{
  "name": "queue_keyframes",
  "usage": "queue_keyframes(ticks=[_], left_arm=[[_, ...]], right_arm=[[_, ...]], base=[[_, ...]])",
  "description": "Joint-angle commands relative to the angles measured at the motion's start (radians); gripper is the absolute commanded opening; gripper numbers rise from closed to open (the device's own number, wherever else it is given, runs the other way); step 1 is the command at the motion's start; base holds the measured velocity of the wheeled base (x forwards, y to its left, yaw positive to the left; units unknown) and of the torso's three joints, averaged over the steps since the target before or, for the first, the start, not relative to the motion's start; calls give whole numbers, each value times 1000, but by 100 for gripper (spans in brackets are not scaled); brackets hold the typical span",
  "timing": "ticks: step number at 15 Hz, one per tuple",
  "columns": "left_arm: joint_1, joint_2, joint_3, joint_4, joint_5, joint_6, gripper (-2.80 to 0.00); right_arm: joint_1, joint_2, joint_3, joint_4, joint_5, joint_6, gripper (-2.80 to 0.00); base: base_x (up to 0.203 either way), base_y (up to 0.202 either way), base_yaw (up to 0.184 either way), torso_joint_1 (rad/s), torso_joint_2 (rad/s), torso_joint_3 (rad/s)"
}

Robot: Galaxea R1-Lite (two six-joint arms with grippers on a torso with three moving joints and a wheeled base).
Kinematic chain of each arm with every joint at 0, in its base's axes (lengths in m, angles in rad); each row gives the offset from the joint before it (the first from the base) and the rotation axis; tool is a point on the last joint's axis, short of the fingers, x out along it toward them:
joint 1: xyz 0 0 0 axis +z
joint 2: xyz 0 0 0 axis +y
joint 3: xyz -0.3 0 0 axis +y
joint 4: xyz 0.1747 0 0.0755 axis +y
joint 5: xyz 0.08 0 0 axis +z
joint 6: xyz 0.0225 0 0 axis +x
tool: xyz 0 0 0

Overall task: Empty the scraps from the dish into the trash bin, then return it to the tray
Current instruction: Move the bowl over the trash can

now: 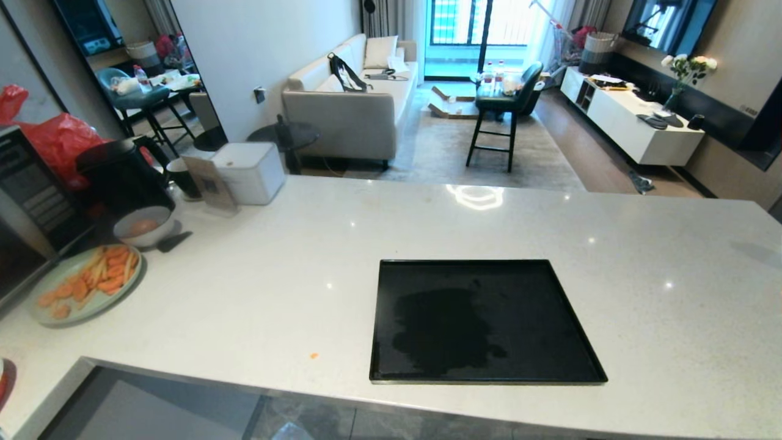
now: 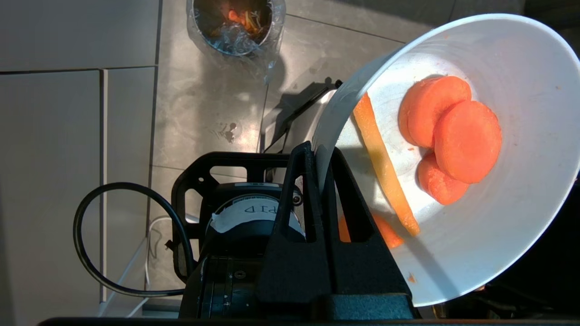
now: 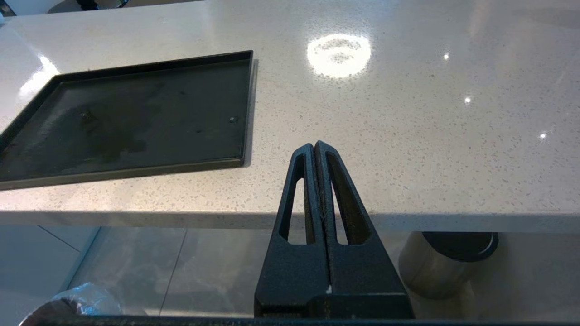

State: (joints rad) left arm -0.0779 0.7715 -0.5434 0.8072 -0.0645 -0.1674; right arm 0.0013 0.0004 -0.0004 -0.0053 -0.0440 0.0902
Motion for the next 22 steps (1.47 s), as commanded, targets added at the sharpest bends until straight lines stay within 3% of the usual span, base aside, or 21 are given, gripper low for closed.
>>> queue_keyframes(ticks=[1, 13, 22], left_arm=[[0, -4, 0, 6, 1, -1, -280], [1, -15, 2, 10, 2, -1, -280], [1, -17, 14, 10, -6, -1, -280]], right_arm=[[0, 1, 0, -1, 0, 0, -280], [0, 1, 0, -1, 0, 0, -280], [0, 1, 0, -1, -2, 0, -280]], base=[[0, 0, 0, -110, 329, 178], [0, 0, 0, -129, 345, 207], [0, 0, 0, -178, 533, 350]])
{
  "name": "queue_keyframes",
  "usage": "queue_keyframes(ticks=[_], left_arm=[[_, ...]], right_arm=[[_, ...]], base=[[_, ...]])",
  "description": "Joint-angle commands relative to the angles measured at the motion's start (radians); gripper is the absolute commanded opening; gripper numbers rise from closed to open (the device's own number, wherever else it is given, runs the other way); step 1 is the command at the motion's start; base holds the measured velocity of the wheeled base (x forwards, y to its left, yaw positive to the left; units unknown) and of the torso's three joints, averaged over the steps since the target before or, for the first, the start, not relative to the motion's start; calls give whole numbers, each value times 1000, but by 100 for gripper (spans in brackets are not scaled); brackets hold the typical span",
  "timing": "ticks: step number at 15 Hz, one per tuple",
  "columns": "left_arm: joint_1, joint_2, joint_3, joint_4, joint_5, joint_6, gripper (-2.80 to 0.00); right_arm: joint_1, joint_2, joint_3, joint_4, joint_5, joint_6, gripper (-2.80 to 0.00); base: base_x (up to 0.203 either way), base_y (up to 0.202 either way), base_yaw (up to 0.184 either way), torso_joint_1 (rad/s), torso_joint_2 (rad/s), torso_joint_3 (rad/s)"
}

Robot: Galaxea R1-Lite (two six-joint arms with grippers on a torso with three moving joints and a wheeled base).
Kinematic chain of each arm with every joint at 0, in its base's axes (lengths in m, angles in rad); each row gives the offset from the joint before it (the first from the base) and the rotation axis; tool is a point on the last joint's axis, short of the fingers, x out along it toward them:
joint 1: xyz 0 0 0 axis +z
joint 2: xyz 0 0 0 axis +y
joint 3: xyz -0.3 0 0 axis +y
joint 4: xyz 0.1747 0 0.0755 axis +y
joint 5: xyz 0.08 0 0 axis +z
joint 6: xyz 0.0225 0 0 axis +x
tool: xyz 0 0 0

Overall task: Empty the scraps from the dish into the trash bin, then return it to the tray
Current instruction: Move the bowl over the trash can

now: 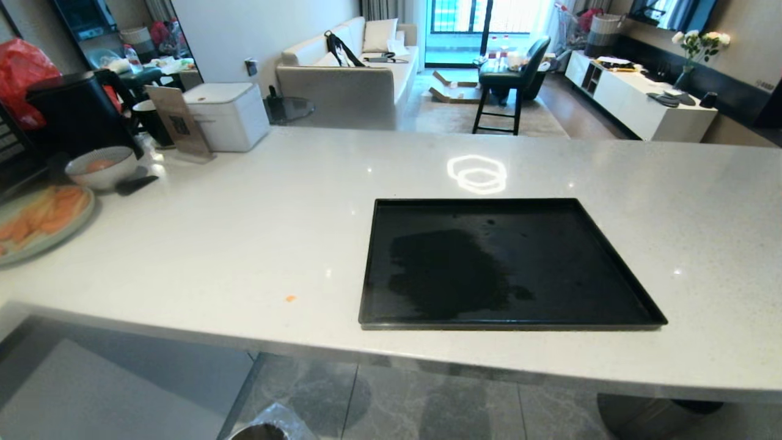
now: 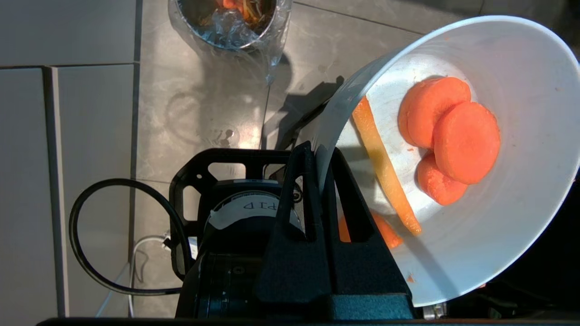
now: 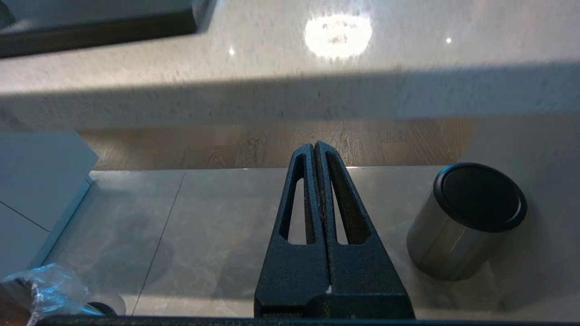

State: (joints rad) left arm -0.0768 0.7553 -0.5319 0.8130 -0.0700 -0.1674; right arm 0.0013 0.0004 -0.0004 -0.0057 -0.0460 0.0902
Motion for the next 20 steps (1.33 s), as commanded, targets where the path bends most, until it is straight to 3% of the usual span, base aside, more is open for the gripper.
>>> queue_keyframes(ticks=[1, 17, 20], left_arm=[[0, -1, 3, 5, -1, -1, -280], [1, -14, 30, 6, 1, -1, -280], [2, -19, 35, 6, -1, -3, -280]], right_arm=[[0, 1, -1, 0, 0, 0, -280], [0, 1, 0, 0, 0, 0, -280], [0, 1, 0, 0, 0, 0, -280]], base=[[0, 0, 0, -158, 518, 377], [0, 0, 0, -57, 450, 400], [0, 0, 0, 0, 19, 30]])
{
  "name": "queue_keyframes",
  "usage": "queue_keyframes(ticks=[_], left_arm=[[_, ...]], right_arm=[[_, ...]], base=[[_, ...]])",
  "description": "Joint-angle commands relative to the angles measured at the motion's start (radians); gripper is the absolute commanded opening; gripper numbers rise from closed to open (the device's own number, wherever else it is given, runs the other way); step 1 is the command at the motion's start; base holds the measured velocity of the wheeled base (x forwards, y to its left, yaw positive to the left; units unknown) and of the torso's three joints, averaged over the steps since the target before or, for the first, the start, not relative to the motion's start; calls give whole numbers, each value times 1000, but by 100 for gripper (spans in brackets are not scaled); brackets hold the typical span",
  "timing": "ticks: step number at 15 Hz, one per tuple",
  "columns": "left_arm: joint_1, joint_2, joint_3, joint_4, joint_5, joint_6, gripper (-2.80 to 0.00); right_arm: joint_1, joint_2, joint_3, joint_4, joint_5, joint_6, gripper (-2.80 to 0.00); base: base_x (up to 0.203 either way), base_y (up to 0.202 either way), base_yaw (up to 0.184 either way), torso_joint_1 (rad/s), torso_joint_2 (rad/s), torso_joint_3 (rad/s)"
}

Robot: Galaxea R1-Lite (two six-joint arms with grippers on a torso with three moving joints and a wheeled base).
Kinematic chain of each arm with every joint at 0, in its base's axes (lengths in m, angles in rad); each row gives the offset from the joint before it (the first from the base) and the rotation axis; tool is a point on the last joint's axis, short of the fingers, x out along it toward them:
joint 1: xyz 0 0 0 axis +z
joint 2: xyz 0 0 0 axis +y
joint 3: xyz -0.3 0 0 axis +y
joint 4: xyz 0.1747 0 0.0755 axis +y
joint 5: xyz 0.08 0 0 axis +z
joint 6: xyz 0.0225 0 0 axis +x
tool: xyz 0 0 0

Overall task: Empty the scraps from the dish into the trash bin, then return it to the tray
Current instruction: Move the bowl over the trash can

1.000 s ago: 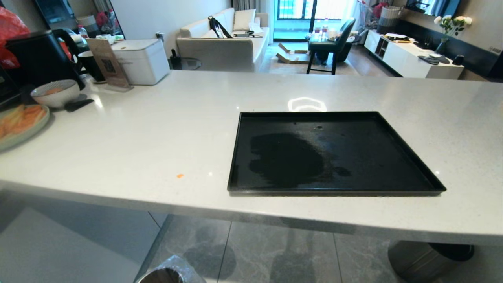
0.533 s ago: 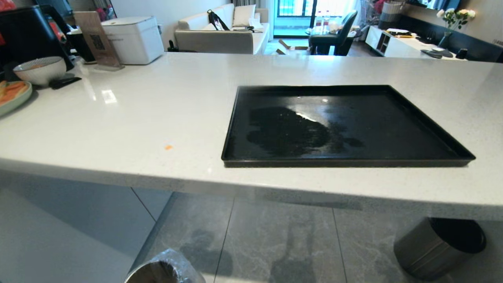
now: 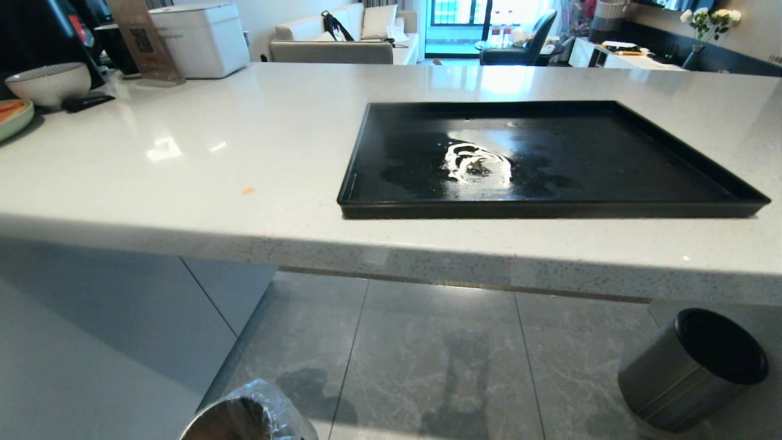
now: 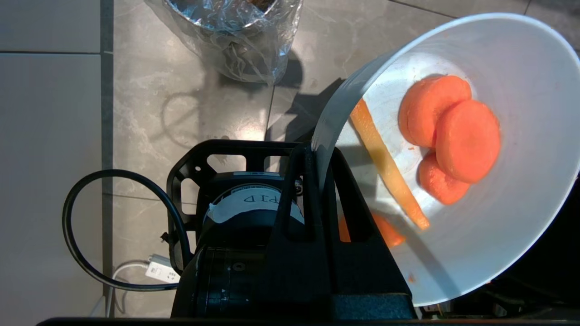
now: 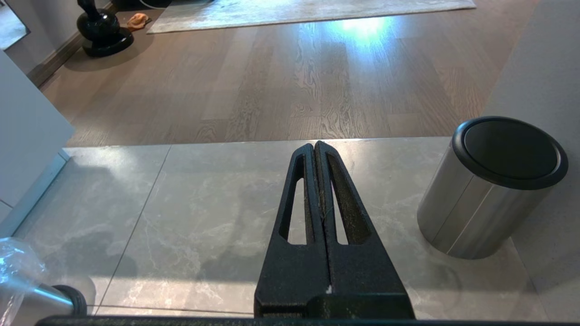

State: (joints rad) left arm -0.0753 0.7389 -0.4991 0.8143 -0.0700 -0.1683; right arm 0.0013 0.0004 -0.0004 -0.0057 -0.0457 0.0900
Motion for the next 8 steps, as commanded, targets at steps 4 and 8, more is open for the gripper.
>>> queue_keyframes(ticks=[4, 8], left_arm=[[0, -5, 5, 5, 1, -1, -280], [0, -13, 8, 16, 1, -2, -280]], right_arm=[[0, 1, -1, 0, 0, 1, -280], [0, 0, 0, 0, 0, 1, -280]], base=[[0, 0, 0, 0, 0, 0], [0, 0, 0, 24, 70, 78]])
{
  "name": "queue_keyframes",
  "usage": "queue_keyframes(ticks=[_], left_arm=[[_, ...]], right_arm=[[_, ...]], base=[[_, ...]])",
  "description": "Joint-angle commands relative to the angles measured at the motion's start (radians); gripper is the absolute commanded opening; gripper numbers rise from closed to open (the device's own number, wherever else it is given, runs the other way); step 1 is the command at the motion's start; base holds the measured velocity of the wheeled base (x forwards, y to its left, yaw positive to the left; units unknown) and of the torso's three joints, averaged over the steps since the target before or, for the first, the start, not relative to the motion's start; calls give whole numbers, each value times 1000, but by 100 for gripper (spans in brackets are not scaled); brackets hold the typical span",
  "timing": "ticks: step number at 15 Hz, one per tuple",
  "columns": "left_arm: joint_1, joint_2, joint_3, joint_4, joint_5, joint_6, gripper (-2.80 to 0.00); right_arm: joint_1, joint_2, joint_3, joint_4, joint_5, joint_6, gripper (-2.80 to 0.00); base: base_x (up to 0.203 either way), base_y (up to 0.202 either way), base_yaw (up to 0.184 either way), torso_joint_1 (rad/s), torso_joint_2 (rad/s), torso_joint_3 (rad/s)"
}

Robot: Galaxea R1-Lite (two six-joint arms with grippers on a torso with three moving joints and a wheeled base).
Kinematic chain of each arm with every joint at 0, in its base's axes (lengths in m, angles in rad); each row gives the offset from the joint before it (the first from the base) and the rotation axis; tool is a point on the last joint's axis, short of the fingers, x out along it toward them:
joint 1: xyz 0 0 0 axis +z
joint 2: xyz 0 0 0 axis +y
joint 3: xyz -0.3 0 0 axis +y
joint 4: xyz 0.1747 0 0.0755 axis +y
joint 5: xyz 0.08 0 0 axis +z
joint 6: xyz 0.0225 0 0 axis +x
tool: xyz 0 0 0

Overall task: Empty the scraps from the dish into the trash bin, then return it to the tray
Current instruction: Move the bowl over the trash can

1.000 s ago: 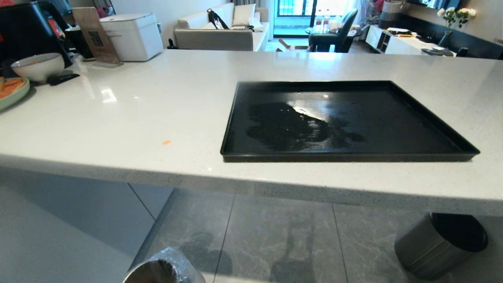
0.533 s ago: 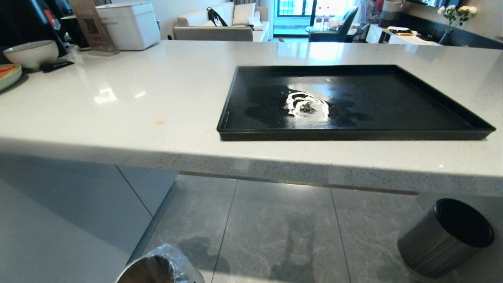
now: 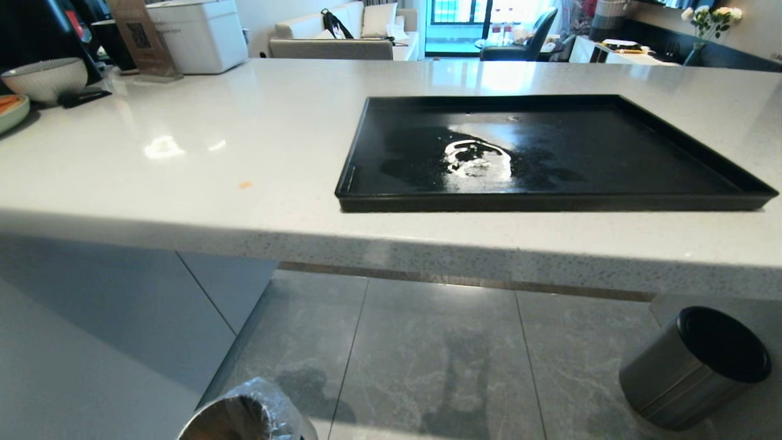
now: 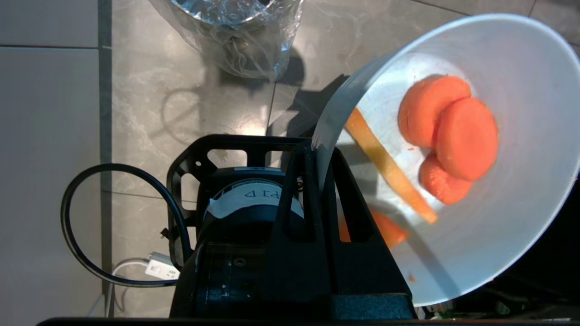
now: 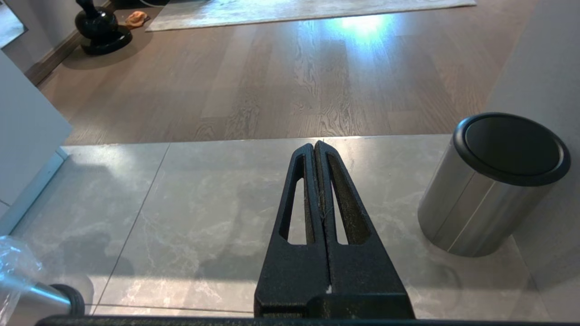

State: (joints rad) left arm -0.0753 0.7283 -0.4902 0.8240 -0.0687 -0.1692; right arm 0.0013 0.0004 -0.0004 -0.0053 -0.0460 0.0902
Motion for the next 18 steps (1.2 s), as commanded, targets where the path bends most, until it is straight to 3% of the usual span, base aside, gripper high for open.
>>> queue_keyframes(ticks=[1, 18], left_arm=[[0, -4, 1, 9, 0, -1, -280], [0, -9, 13, 9, 1, -1, -280]], right_arm=[[0, 0, -1, -1, 0, 0, -280], [0, 0, 0, -2, 0, 0, -280]], base=[[0, 0, 0, 18, 47, 50], [0, 0, 0, 1, 2, 2]])
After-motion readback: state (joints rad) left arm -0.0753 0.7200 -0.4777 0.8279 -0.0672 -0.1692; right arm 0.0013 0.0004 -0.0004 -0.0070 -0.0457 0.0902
